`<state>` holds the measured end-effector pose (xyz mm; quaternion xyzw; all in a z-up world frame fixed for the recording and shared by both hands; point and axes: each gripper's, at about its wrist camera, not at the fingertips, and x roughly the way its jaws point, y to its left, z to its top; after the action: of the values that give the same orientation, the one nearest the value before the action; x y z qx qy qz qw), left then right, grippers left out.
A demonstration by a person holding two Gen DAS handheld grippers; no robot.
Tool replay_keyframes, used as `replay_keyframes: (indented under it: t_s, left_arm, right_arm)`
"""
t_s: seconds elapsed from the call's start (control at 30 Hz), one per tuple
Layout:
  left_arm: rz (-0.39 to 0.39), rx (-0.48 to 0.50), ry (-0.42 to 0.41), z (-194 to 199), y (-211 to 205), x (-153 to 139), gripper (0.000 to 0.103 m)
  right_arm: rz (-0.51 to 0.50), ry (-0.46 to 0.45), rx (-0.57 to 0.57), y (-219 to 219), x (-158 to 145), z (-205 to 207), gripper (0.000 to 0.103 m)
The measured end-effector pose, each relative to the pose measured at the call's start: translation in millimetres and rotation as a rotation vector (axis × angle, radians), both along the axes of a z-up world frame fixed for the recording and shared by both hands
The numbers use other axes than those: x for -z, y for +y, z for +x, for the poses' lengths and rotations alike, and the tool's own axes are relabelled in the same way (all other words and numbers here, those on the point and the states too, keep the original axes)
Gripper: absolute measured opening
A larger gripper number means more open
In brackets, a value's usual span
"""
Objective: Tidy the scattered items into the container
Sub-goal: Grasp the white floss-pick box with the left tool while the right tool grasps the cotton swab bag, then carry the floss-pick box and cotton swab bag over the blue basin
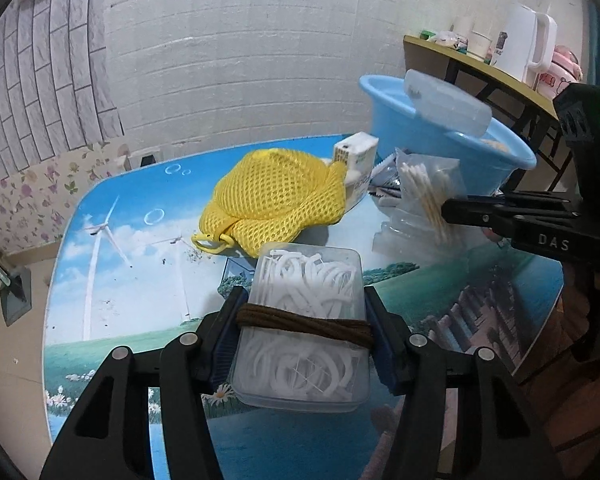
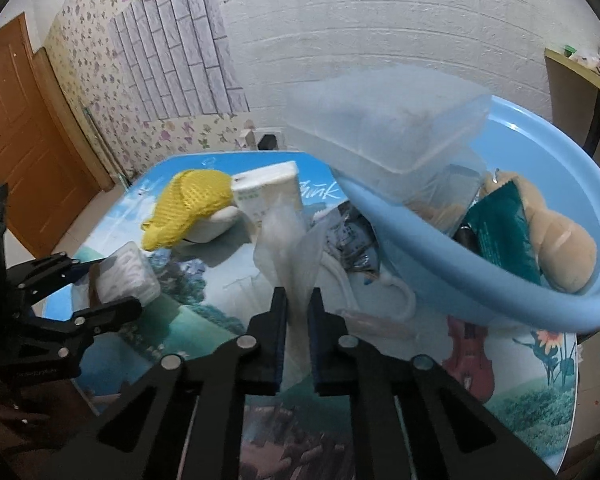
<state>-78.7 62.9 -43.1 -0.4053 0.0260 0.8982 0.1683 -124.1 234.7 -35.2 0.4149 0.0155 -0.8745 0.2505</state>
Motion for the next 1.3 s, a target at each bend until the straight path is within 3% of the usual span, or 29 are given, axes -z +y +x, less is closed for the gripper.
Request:
replay_keyframes:
  t_s: [0.7,1.3]
  left_arm:
    - [0.022,0.005,0.045,18,11,-24,0.056]
    - [0.015,0.124,0.136,-63,77,-68,0.056]
  right_arm:
    - [-0.060,0.105,0.008,29,-43,49,0.008]
    - [-0.127,0.141,0.084,57,-62,5,0.008]
